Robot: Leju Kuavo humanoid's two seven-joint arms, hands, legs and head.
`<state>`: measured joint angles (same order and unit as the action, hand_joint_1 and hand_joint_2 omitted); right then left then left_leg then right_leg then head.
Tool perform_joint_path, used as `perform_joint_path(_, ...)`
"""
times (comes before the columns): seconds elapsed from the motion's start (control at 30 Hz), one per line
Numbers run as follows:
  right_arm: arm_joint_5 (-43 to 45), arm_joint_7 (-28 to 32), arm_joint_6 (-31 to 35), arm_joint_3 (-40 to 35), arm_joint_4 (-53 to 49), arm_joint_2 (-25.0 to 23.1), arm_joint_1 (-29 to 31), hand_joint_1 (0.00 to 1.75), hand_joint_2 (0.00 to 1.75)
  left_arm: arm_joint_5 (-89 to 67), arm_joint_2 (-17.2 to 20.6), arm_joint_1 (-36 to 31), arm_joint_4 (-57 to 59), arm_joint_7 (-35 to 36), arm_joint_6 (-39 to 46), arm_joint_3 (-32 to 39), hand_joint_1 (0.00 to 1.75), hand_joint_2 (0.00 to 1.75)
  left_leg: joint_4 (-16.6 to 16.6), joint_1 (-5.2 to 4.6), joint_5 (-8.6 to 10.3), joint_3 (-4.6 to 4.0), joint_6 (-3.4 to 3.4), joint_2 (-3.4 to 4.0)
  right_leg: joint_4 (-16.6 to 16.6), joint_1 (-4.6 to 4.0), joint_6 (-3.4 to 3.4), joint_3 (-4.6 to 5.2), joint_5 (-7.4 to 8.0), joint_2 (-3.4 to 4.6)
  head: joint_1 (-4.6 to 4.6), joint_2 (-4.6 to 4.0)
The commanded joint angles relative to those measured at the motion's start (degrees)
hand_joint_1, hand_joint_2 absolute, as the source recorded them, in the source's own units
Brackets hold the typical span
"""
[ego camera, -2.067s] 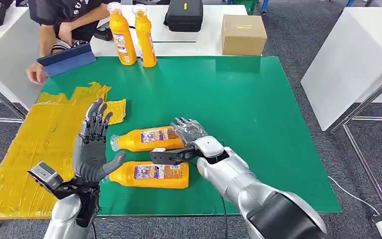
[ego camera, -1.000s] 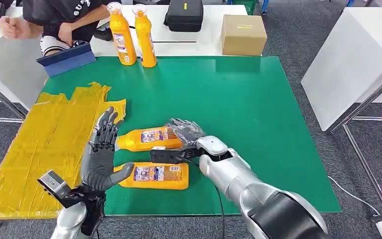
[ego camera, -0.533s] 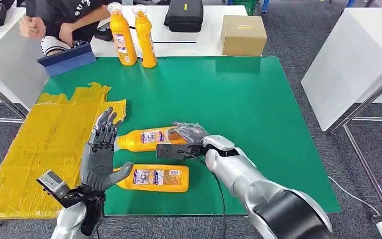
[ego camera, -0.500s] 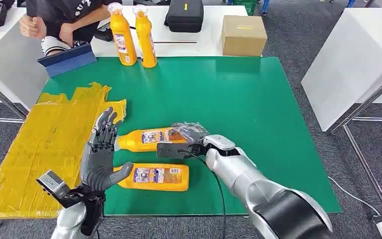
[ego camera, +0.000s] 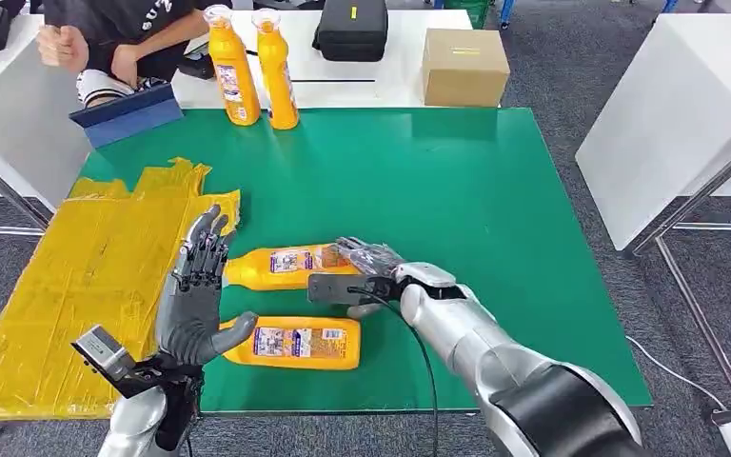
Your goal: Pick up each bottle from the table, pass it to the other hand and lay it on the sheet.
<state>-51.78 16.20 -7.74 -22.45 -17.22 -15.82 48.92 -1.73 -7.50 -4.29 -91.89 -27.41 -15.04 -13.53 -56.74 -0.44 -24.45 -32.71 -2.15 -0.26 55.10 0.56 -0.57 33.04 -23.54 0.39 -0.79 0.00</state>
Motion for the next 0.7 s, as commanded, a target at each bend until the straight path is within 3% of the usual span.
perform_joint_path(0.03,4.05,2.24,-6.51,4.71,1.98,0.07,0.97,0.00,1.75,0.24,2.36,-1.64,2.73,0.61,-0.28,-1.03,0.00,1.75,0.04,0.02,-0.05,0.17,0.20,-0.08,-0.03,-0.01,0.06,-0.20,-0.08,-0.13,0.00,0.00)
perform_joint_path(0.23,5.90,3.55,-10.14,4.43,1.52,-0.70,1.23,0.00,1.75,0.46,2.24,-1.87,2.91,0.63,-0.69,-1.08,0.00,1.75,0.05,0.03,-0.04,0.16,0.21,-0.03,-0.03,-0.02,0.08,-0.16,-0.06,-0.08,0.00,0.00)
perform_joint_path(0.7,5.84,3.28,-11.77,1.36,1.28,-2.49,1.38,0.00,1.75,0.66,2.62,-0.02,0.37,1.07,1.08,-0.77,0.00,1.75,0.03,0.09,-0.08,0.18,0.19,0.12,-0.01,-0.02,0.08,-0.13,-0.06,0.09,0.00,0.00)
